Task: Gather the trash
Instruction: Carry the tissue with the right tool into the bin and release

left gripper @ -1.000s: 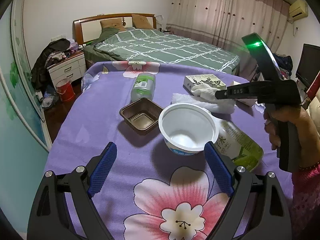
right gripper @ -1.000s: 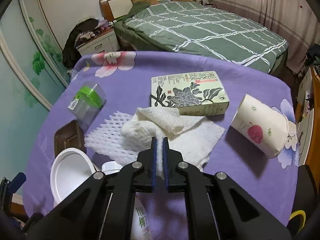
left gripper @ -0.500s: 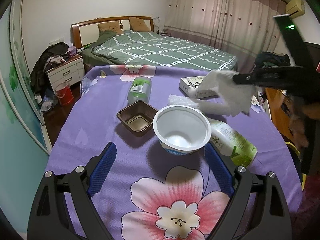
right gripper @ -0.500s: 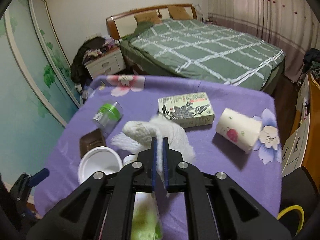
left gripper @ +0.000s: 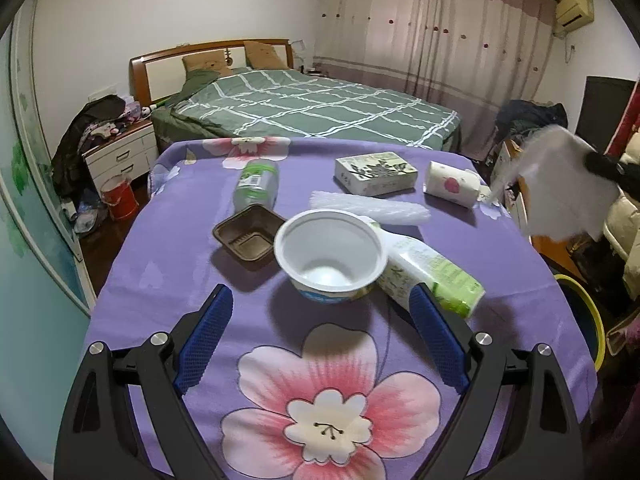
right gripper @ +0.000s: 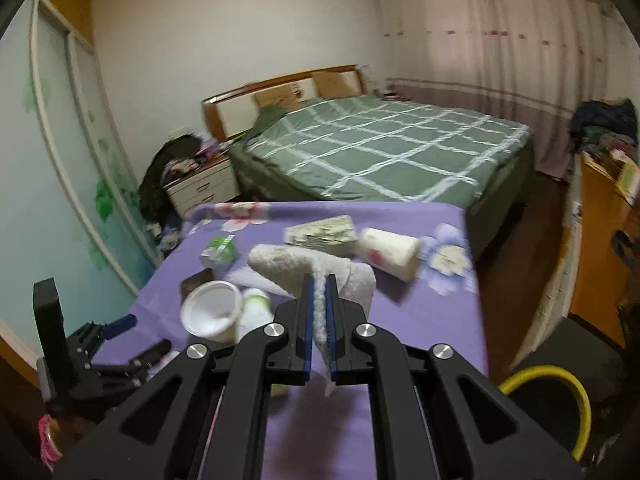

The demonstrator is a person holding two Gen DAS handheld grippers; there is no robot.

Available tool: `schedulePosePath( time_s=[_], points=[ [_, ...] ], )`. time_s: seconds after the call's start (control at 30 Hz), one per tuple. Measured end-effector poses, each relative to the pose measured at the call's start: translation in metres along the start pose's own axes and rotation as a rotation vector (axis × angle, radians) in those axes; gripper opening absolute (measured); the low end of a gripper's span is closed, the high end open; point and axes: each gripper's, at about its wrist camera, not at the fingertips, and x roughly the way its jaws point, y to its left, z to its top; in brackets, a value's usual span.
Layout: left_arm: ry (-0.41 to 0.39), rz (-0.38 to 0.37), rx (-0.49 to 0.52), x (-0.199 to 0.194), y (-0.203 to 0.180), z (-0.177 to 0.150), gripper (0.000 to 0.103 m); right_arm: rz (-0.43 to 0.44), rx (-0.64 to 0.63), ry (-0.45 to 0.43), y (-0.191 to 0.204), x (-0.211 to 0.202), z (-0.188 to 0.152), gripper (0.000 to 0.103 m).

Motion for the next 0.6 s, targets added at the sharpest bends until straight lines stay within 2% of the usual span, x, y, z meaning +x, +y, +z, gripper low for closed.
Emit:
schedulePosePath(
  time_s=[0.27,0.5,0.6],
  points=[
    [0.011,-0.024,0.035,0.003,-0.024,-0.003,0.089,-0.215,0.130,0.023,-0.081,-0.039,-0.060,0.006],
    [0.027,-0.061,0.072,0.008,-0.052,-0.007,0.089,-0.372,0.251,0.086,-0.148,-0.047,-0.111,0.006],
    [0.038,-0.072,0.088,0.011,-0.064,-0.008,0.089,-0.405,0.289,0.111,-0.169,-0.043,-0.125,0.007]
  ],
)
